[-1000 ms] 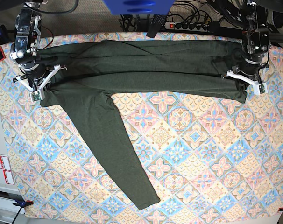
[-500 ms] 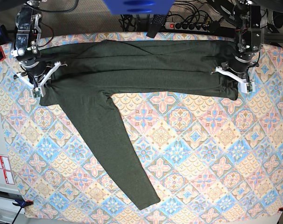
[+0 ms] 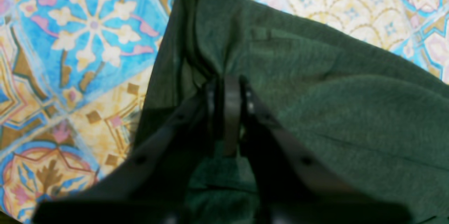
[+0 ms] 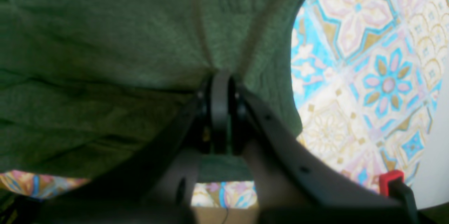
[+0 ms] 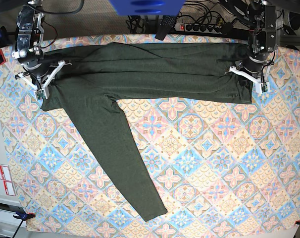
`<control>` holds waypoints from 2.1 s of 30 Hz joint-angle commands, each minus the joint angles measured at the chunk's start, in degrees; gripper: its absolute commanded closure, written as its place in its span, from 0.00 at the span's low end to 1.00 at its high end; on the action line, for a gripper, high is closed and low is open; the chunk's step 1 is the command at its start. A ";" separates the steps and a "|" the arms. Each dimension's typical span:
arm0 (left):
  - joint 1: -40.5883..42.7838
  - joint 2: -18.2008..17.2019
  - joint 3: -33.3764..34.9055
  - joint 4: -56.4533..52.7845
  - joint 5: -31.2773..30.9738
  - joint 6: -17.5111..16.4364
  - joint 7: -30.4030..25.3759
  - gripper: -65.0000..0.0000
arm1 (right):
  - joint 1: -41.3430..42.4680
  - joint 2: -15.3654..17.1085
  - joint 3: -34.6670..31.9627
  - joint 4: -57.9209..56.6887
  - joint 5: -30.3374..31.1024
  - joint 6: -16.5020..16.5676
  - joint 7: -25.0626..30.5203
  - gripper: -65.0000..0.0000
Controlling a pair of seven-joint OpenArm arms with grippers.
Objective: Fold the T-shirt properly
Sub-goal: 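Grasp the sleeve beside the right gripper and drag it onto the shirt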
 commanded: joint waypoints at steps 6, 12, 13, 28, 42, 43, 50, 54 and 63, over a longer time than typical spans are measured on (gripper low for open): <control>2.33 -0.65 -2.17 2.92 -0.37 -0.01 -0.94 0.52 | 1.83 0.92 0.69 1.24 -0.14 -0.24 0.65 0.78; 4.97 -0.47 -6.56 8.46 -0.55 -0.01 -0.94 0.40 | 2.80 0.65 2.19 2.73 -0.14 -0.24 0.91 0.74; 4.97 -0.47 -6.74 9.07 -0.55 -0.01 -0.94 0.40 | 2.89 0.65 2.01 2.82 -0.14 -0.24 0.91 0.74; 5.05 -0.47 -10.78 11.97 -12.77 -0.01 -0.85 0.40 | 30.32 0.56 -14.95 -15.47 -0.05 -0.24 0.65 0.74; 5.05 -0.38 -10.43 11.88 -12.77 -0.01 -0.85 0.40 | 44.38 0.48 -24.62 -39.47 -0.05 -0.24 7.68 0.74; 5.05 -0.38 -10.43 11.88 -12.77 -0.01 -0.85 0.40 | 45.17 0.48 -25.06 -41.14 -0.05 -0.24 8.38 0.74; 5.05 -0.38 -10.43 11.80 -12.77 -0.01 -0.85 0.40 | 48.43 0.48 -27.44 -50.90 -0.05 -0.24 15.24 0.74; 5.05 -0.38 -10.43 11.71 -12.68 -0.01 -0.85 0.40 | 48.43 0.39 -27.44 -53.18 -0.14 -0.24 16.91 0.74; 4.97 -0.38 -10.34 11.71 -12.68 -0.01 -0.85 0.40 | 48.43 -2.86 -27.44 -57.67 -0.14 -0.24 17.79 0.74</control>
